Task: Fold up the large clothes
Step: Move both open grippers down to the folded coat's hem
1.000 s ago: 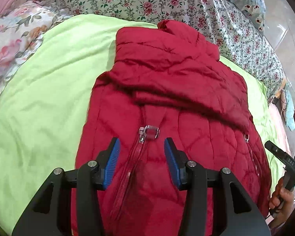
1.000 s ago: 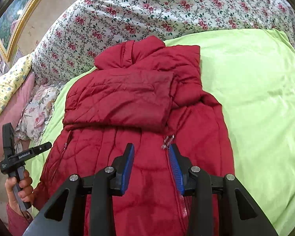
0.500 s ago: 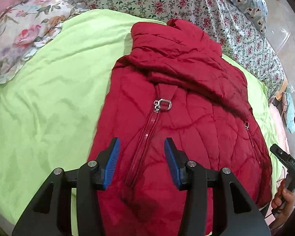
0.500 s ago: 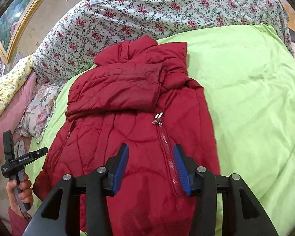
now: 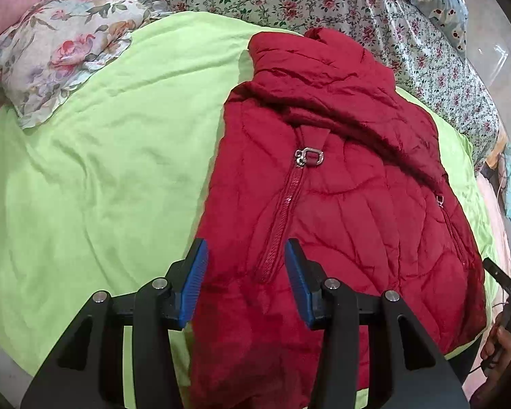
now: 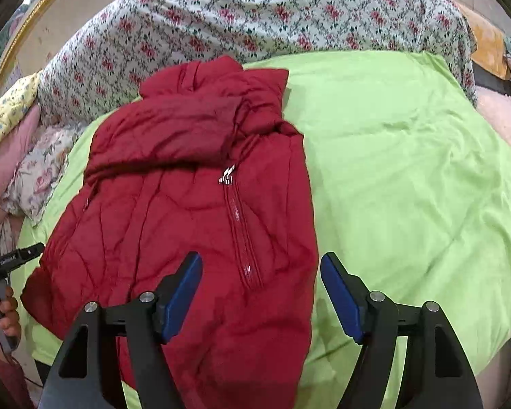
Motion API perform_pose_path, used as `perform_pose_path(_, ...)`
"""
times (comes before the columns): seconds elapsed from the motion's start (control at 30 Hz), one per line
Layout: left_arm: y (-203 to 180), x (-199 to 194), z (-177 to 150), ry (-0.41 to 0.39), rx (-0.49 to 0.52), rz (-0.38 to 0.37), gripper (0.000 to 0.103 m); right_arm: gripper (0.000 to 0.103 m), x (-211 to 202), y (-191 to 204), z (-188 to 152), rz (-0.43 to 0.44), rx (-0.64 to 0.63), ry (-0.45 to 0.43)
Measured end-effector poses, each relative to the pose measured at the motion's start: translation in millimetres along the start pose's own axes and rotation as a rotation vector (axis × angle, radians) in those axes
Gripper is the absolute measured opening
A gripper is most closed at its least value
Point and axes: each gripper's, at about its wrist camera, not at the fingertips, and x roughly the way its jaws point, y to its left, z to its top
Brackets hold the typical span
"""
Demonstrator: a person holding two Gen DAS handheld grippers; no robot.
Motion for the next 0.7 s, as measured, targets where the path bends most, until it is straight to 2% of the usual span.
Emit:
perform_pose_path(0.2,12,0,-9,0.016,-0.010,0.001,0.059,0.074,10,3,-15,-0.010,-0.010,0.065)
perform_pose_path(0.37,14,7,-21,0.068,0.018,-0.015,0.059,0.074,14,-1,-26,-0.015,-0.012,0.114)
perform_pose_path(0.53,18,12,-35,0.101,0.021,-0.017,0.059,0.073,14,-12,-35,0.018,0.017,0.150)
perform_pose_path(0.7,21,10,-42,0.110,0.029,-0.025,0.059,0.064,6,-16,-40,0.000,0.002,0.162)
